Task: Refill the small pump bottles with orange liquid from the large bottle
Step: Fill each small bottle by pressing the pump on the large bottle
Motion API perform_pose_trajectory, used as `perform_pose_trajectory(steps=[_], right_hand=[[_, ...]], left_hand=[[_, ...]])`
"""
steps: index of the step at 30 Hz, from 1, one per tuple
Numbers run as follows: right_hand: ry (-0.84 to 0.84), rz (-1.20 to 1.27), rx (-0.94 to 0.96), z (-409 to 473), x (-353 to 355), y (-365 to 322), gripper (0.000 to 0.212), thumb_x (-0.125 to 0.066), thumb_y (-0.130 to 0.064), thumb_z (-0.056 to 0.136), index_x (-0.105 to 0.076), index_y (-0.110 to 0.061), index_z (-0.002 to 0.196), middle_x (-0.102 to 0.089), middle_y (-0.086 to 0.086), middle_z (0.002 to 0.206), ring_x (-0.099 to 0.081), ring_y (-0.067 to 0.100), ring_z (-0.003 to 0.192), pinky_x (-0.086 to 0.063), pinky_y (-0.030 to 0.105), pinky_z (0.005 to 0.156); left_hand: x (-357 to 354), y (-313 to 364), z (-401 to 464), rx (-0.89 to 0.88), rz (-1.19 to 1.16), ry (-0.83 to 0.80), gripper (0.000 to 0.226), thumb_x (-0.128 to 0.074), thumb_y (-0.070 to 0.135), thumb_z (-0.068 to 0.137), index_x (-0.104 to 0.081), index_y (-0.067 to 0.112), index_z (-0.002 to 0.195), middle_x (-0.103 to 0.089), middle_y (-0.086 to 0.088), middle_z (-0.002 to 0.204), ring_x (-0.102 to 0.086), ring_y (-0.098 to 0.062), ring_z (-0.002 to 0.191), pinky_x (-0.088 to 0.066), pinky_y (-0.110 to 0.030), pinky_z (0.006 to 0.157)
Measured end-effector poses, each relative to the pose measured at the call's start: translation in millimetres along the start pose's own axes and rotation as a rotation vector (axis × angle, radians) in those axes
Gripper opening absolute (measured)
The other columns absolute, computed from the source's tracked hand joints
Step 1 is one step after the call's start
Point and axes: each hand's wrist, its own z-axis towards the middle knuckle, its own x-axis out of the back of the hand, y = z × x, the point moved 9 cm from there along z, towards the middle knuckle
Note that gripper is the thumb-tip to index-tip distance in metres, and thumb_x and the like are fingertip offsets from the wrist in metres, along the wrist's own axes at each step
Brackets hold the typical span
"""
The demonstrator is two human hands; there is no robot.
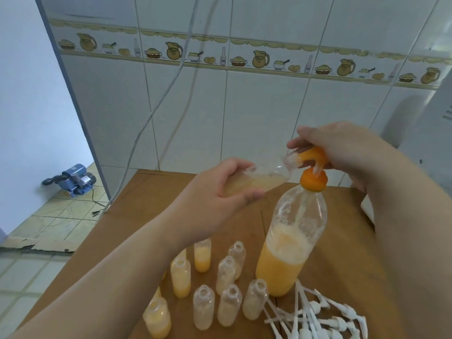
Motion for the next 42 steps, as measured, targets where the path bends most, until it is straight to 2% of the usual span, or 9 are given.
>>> perform_pose_trajectory(steps=[8, 12, 19, 21, 24, 26, 28, 30, 42], right_hand=[[-0.007, -0.045, -0.043, 6.2, -12.9, 2.6, 0.044, -0.031, -0.034, 0.101, -0.068, -0.011, 0.096, -0.071, 0.006, 0.09, -0.068, 0.024, 0.085, -0.046, 0.027, 0.065], [0.017, -0.035, -0.029, 5.9, -12.5, 4.6, 0.042, -0.031, -0.033, 0.101, -0.067, -0.012, 0.095, -0.07, 0.005, 0.087, -0.065, 0.02, 0.075, -0.044, 0.025, 0.061], [0.056, -0.008, -0.03, 6.6, -10.6, 6.3, 0.042, -0.031, -0.033, 0.101, -0.066, -0.012, 0.098, -0.069, 0.005, 0.087, -0.066, 0.021, 0.075, -0.045, 0.024, 0.058], [0.061, -0.004, -0.025, 5.5, -10.6, 5.9, 0.042, -0.031, -0.033, 0.101, -0.066, -0.011, 0.097, -0.069, 0.005, 0.086, -0.065, 0.021, 0.074, -0.045, 0.023, 0.057], [0.067, -0.005, -0.02, 4.9, -8.8, 5.9, 0.042, -0.031, -0.034, 0.101, -0.067, -0.012, 0.096, -0.07, 0.004, 0.086, -0.067, 0.024, 0.078, -0.047, 0.025, 0.061], [0.067, -0.007, -0.019, 4.5, -8.8, 6.3, 0.043, -0.031, -0.034, 0.101, -0.068, -0.012, 0.095, -0.07, 0.004, 0.085, -0.068, 0.025, 0.079, -0.048, 0.027, 0.065], [0.06, -0.004, -0.008, 4.3, -10.0, 5.5, 0.044, -0.032, -0.034, 0.101, -0.068, -0.012, 0.093, -0.07, 0.003, 0.084, -0.068, 0.025, 0.077, -0.048, 0.027, 0.065], [0.063, 0.0, -0.007, 4.2, -10.4, 5.4, 0.044, -0.032, -0.033, 0.101, -0.069, -0.012, 0.091, -0.07, 0.003, 0.083, -0.068, 0.024, 0.075, -0.048, 0.026, 0.062], [0.055, 0.015, 0.0, 2.6, -9.6, 6.3, 0.042, -0.033, -0.034, 0.101, -0.068, -0.014, 0.092, -0.069, 0.001, 0.083, -0.068, 0.025, 0.078, -0.049, 0.026, 0.063]], left_hand=[[15.8, -76.7, -69.7, 0.3, -0.194, 0.205, 0.027, -0.05, 0.052, 0.079, -0.045, 0.049, 0.105, -0.064, 0.016, 0.094, -0.057, 0.008, 0.083, -0.043, -0.022, 0.07], [10.9, -88.7, -107.9, 0.31, -0.294, 0.199, 0.046, -0.07, 0.061, 0.057, -0.056, 0.053, 0.101, -0.07, 0.016, 0.1, -0.066, -0.003, 0.09, -0.051, -0.036, 0.082], [-8.7, -119.1, -159.0, 0.427, -0.117, 0.159, 0.072, -0.075, 0.078, 0.025, -0.062, 0.05, 0.09, -0.067, 0.03, 0.094, -0.058, 0.017, 0.089, -0.046, -0.007, 0.077], [-26.6, -116.7, -158.7, 0.342, -0.016, 0.067, 0.063, -0.06, 0.077, 0.038, -0.057, 0.046, 0.093, -0.058, 0.035, 0.108, -0.046, 0.026, 0.099, -0.04, -0.002, 0.082], [-28.2, -108.5, -148.0, 0.205, 0.194, 0.1, 0.041, -0.073, 0.038, 0.073, -0.05, 0.057, 0.102, -0.052, 0.04, 0.103, -0.046, 0.027, 0.094, -0.035, 0.006, 0.078], [-45.6, -120.5, -147.6, 0.297, 0.28, -0.006, 0.039, -0.068, 0.05, 0.077, -0.037, 0.054, 0.1, -0.052, 0.031, 0.083, -0.053, 0.02, 0.084, -0.037, 0.001, 0.08], [-57.0, -123.4, -140.8, 0.274, 0.437, -0.105, 0.059, -0.069, 0.065, 0.057, -0.034, 0.041, 0.097, -0.036, 0.026, 0.072, -0.053, 0.014, 0.057, -0.04, -0.006, 0.049], [-59.5, -127.2, -139.0, 0.233, 0.536, -0.079, 0.088, -0.082, 0.06, 0.017, -0.041, 0.03, 0.088, -0.029, 0.022, 0.064, -0.035, -0.001, 0.036, -0.012, -0.012, 0.026], [-64.4, -137.0, -126.8, 0.113, 0.706, 0.083, 0.097, -0.09, 0.018, 0.002, -0.044, 0.021, 0.086, -0.056, 0.01, 0.06, -0.053, -0.002, 0.04, -0.028, -0.009, 0.036]])
